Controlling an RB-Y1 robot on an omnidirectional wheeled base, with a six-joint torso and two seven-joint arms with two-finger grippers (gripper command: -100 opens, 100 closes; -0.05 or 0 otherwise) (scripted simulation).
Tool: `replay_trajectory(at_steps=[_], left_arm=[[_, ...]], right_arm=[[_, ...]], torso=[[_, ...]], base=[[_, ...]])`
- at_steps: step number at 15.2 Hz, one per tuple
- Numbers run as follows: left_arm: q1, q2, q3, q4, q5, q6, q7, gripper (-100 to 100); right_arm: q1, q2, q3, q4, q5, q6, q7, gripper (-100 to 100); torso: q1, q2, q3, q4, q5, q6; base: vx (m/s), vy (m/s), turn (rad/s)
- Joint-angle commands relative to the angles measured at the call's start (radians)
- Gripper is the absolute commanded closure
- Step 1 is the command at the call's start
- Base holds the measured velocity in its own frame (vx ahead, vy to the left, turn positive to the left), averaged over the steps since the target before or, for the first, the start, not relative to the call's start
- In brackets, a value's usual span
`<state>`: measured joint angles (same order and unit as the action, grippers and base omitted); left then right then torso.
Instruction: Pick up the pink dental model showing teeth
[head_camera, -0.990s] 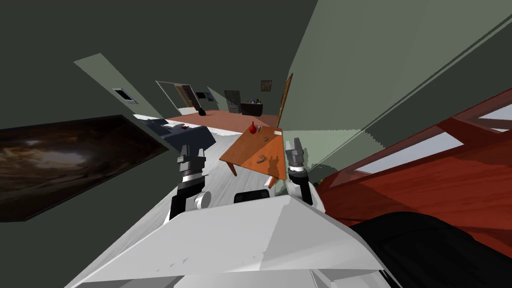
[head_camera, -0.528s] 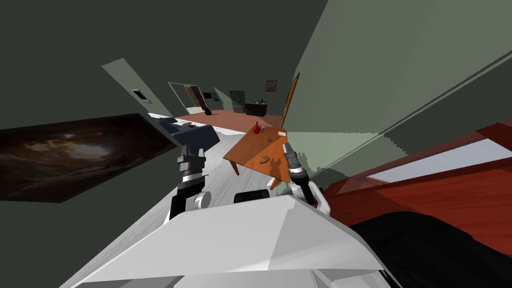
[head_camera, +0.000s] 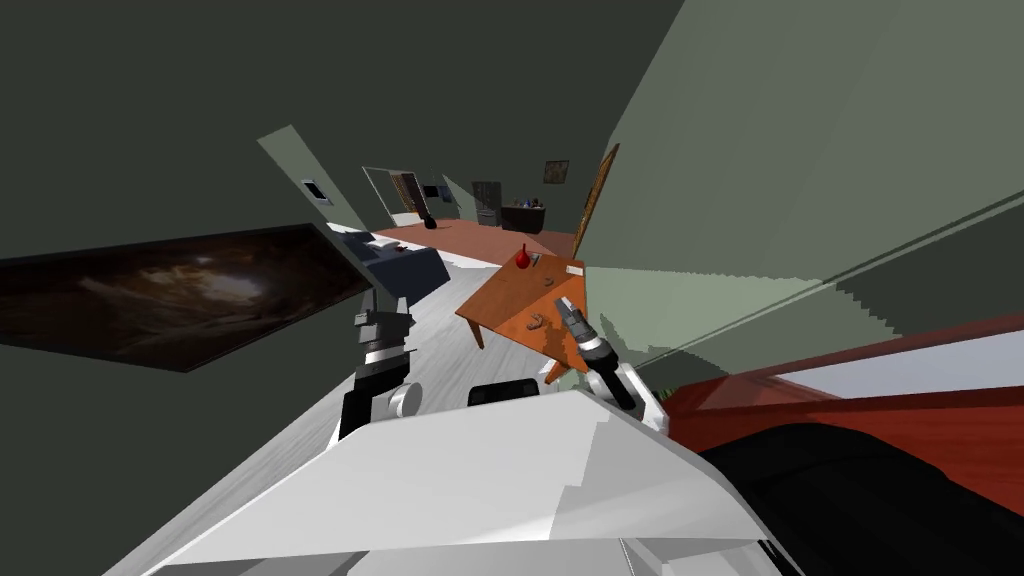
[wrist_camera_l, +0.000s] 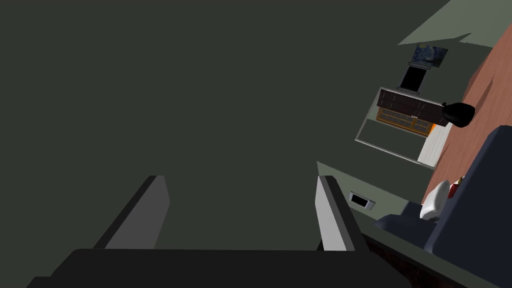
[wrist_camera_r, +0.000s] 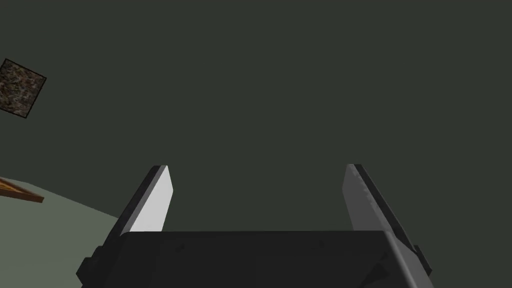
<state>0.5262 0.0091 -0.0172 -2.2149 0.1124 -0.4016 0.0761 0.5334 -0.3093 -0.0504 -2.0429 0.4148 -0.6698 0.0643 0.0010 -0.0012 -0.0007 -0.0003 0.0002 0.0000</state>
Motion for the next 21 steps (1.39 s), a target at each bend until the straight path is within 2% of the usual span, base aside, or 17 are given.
replay_trajectory(at_steps=[1, 2, 3, 5, 6, 8, 9, 10, 11, 13, 14, 16, 17, 19, 20, 21], left_arm=[[0.000, 0.000, 0.000, 0.000, 0.000, 0.000, 0.000, 0], [0.000, 0.000, 0.000, 0.000, 0.000, 0.000, 0.000, 0], [0.000, 0.000, 0.000, 0.000, 0.000, 0.000, 0.000, 0], [0.000, 0.000, 0.000, 0.000, 0.000, 0.000, 0.000, 0], [0.000, 0.000, 0.000, 0.000, 0.000, 0.000, 0.000, 0], [0.000, 0.000, 0.000, 0.000, 0.000, 0.000, 0.000, 0], [0.000, 0.000, 0.000, 0.000, 0.000, 0.000, 0.000, 0], [0.000, 0.000, 0.000, 0.000, 0.000, 0.000, 0.000, 0], [0.000, 0.000, 0.000, 0.000, 0.000, 0.000, 0.000, 0], [0.000, 0.000, 0.000, 0.000, 0.000, 0.000, 0.000, 0], [0.000, 0.000, 0.000, 0.000, 0.000, 0.000, 0.000, 0], [0.000, 0.000, 0.000, 0.000, 0.000, 0.000, 0.000, 0], [0.000, 0.000, 0.000, 0.000, 0.000, 0.000, 0.000, 0], [0.000, 0.000, 0.000, 0.000, 0.000, 0.000, 0.000, 0], [0.000, 0.000, 0.000, 0.000, 0.000, 0.000, 0.000, 0], [0.000, 0.000, 0.000, 0.000, 0.000, 0.000, 0.000, 0]], right_arm=[[0.001, -0.028, -0.004, 0.032, 0.050, -0.004, 0.034, -100], [0.001, -0.028, -0.004, 0.032, 0.069, -0.004, 0.034, -100], [0.001, -0.053, -0.009, 0.061, 0.095, -0.009, 0.063, -100], [0.001, -0.053, -0.009, 0.061, 0.123, -0.009, 0.063, -100], [0.001, -0.077, -0.015, 0.091, 0.158, -0.014, 0.093, -100], [0.001, -0.077, -0.015, 0.091, 0.180, -0.014, 0.093, -100], [0.002, -0.101, -0.021, 0.122, 0.215, -0.019, 0.124, -100], [0.002, -0.101, -0.021, 0.122, 0.236, -0.019, 0.124, -100], [0.002, -0.123, -0.027, 0.154, 0.260, -0.024, 0.156, -100], [0.002, -0.123, -0.027, 0.154, 0.297, -0.024, 0.156, -100], [0.002, -0.144, -0.033, 0.187, 0.327, -0.029, 0.188, -100], [0.002, -0.144, -0.033, 0.187, 0.358, -0.029, 0.188, -100], [0.003, -0.165, -0.040, 0.220, 0.390, -0.035, 0.221, -100], [0.003, -0.165, -0.040, 0.220, 0.420, -0.035, 0.221, -100], [0.003, -0.184, -0.046, 0.254, 0.450, -0.040, 0.255, -100], [0.003, -0.184, -0.046, 0.254, 0.471, -0.040, 0.255, -100]], torso=[[0.000, 0.000, 0.000, 0.000, 0.000, 0.000], [0.000, 0.000, 0.000, 0.000, 0.000, 0.000], [0.000, 0.000, 0.000, 0.000, 0.000, 0.000], [0.000, 0.000, 0.000, 0.000, 0.000, 0.000], [0.000, 0.000, 0.000, 0.000, 0.000, 0.000], [0.000, 0.000, 0.000, 0.000, 0.000, 0.000], [0.000, 0.000, 0.000, 0.000, 0.000, 0.000], [0.000, 0.000, 0.000, 0.000, 0.000, -0.001], [0.000, 0.000, 0.000, 0.000, 0.000, 0.000], [0.000, -0.001, 0.000, 0.000, 0.000, 0.000], [0.000, 0.000, 0.000, 0.000, 0.000, 0.000], [0.000, 0.000, 0.000, 0.000, 0.000, 0.000], [0.000, 0.000, 0.000, 0.000, 0.000, 0.000], [0.000, 0.000, 0.000, 0.000, 0.000, 0.000], [0.000, 0.000, 0.000, 0.000, 0.000, 0.000], [0.000, 0.000, 0.000, 0.000, 0.000, -0.001]], base=[[0.010, 0.017, 0.132], [0.011, 0.019, 0.158], [0.018, 0.024, 0.211], [0.017, 0.016, 0.114], [0.016, 0.016, 0.141], [0.015, 0.013, 0.117], [0.014, 0.016, 0.165], [0.017, 0.015, 0.171], [0.026, 0.023, 0.208], [0.021, 0.018, 0.129], [0.020, 0.018, 0.176], [0.018, 0.011, 0.124], [0.021, 0.016, 0.169], [0.020, 0.013, 0.139], [0.021, 0.017, 0.178], [0.026, 0.014, 0.177]])
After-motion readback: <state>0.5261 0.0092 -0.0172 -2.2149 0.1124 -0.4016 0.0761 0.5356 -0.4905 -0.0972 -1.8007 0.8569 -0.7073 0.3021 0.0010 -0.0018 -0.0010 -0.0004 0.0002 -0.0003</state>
